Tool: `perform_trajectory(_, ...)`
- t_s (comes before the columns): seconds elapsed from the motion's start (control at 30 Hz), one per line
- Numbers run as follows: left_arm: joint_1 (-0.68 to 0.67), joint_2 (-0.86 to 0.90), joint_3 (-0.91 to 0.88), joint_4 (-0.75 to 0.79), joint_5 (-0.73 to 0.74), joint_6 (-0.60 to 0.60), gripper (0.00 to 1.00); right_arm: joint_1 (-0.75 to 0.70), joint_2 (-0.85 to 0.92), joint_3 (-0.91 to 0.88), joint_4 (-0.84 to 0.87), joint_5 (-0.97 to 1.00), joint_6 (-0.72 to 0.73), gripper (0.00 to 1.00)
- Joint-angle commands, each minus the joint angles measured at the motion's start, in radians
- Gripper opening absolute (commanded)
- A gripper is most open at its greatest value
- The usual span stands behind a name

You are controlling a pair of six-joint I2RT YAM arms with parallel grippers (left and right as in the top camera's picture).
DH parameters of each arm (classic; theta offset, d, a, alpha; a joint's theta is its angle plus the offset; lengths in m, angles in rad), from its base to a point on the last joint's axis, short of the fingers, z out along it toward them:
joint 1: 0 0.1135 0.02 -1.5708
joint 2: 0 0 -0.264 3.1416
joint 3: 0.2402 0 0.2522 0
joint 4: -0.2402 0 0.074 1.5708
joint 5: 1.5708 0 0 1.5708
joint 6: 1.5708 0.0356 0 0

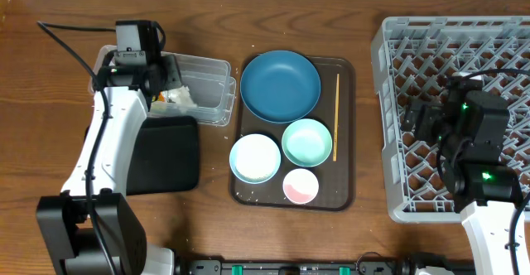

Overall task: Sort waste into correct bins and load items into the dishwasher rack
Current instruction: 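Carry the tissue with the left gripper and release it into the clear bin, then grasp the pink-lined white cup on the tray with the left gripper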

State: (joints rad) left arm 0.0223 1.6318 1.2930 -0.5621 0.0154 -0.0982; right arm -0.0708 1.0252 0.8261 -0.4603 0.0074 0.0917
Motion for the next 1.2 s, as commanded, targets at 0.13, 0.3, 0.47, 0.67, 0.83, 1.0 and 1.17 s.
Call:
perform_trajectory(0.13,-0.202,-0.127,0.0,-0.082,0.004,0.039,0.57,-0.021,-0.005,0.023,0.003,-0.005,0.009,0.99)
perform_trajectory(0.3,-0.352,-0.114,-0.007,-0.25,0.053,-0.05,0.58,-0.021,0.008,0.023,0.002,-0.005,0.009,0.99)
perform_trajectory(0.47,-0.452,-0.095,-0.047,-0.346,0.315,-0.05,0.59,-0.021,0.011,0.023,0.003,-0.005,0.008,0.99)
perform_trajectory(0.67,-0.558,-0.083,-0.1,-0.368,0.393,-0.05,0.58,-0.021,0.013,0.023,0.004,-0.005,0.009,0.99)
perform_trajectory(0.83,-0.644,-0.055,-0.13,-0.368,0.393,-0.05,0.59,-0.021,0.014,0.023,0.003,-0.005,0.009,0.99)
perform_trajectory(1.0,-0.708,-0.015,-0.154,-0.358,0.393,-0.05,0.59,-0.021,0.014,0.023,0.0,-0.005,0.009,0.99)
perform_trajectory(1.17,-0.734,0.033,-0.177,-0.307,0.393,-0.05,0.51,-0.021,0.014,0.023,0.0,-0.005,0.009,0.99)
